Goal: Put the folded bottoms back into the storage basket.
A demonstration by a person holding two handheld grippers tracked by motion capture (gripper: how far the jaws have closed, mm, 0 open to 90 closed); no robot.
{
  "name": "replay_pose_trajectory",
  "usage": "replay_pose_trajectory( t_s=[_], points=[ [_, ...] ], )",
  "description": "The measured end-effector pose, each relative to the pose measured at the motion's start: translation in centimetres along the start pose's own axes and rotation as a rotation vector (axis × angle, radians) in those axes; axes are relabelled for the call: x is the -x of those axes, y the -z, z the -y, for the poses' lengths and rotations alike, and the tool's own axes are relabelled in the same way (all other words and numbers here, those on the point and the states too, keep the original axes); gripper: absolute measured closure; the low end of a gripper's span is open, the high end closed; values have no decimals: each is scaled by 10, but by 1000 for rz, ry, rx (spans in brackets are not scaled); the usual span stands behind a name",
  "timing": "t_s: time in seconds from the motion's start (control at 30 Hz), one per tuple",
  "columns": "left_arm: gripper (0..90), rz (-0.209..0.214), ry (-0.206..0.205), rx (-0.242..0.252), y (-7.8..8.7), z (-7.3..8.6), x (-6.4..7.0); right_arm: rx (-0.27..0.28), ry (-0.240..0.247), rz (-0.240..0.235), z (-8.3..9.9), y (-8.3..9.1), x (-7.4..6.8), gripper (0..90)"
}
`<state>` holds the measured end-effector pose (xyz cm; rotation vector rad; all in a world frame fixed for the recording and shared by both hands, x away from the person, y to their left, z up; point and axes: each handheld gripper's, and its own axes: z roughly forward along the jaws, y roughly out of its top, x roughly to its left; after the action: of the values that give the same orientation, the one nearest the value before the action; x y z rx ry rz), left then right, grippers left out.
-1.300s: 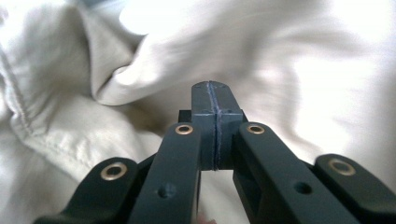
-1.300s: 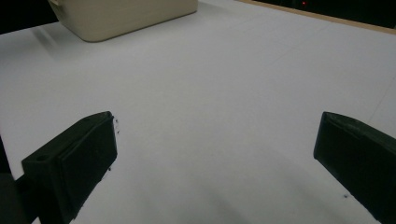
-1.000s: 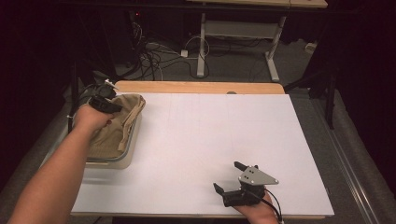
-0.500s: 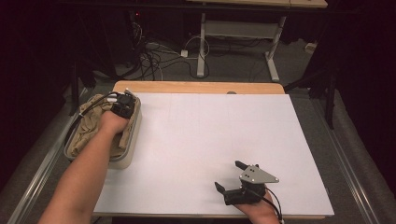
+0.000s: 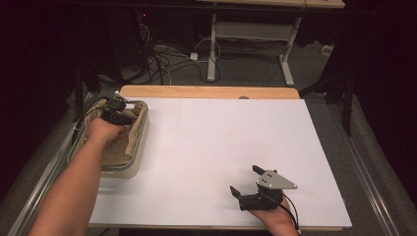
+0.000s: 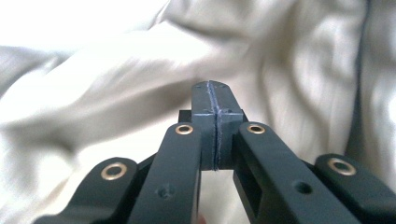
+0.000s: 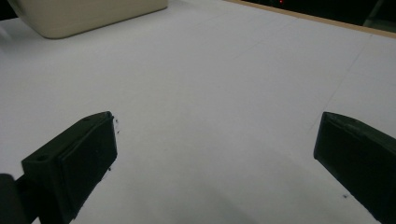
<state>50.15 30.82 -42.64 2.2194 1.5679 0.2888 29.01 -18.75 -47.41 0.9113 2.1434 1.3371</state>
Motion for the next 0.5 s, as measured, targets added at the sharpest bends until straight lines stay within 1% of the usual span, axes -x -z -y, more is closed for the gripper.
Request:
replay_pose_trajectory(
  t_s=[0.07, 0.1, 0.13, 0.2, 0.27, 0.33, 0.43, 0.47, 0.5],
  points=[
    [873, -5, 15, -17, 7, 9, -2, -6, 6, 5, -1, -1, 4, 3],
    [872, 1, 24, -22, 10, 13, -2, -11, 6, 4, -2, -1, 6, 3],
    [872, 8, 26, -30, 12, 18, -2, -12, 10, 4, -2, -1, 8, 4],
    [871, 5, 22, -53, 16, 27, 0, -19, 30, 10, -3, 0, 10, 4],
    [869, 1, 32, -65, 21, 35, 1, -12, 35, 9, -2, 2, 12, 3],
    [855, 0, 45, -84, 26, 42, 1, 7, 25, 5, 0, 5, 14, 3],
    [842, -1, 58, -112, 32, 53, 1, 2, 37, -5, 2, 8, 15, 3],
    [840, 0, 71, -119, 34, 55, 1, 12, 39, -6, 2, 10, 16, 3],
    [829, 3, 73, -111, 38, 59, 1, 19, 35, -9, 2, 12, 17, 3]
  ],
)
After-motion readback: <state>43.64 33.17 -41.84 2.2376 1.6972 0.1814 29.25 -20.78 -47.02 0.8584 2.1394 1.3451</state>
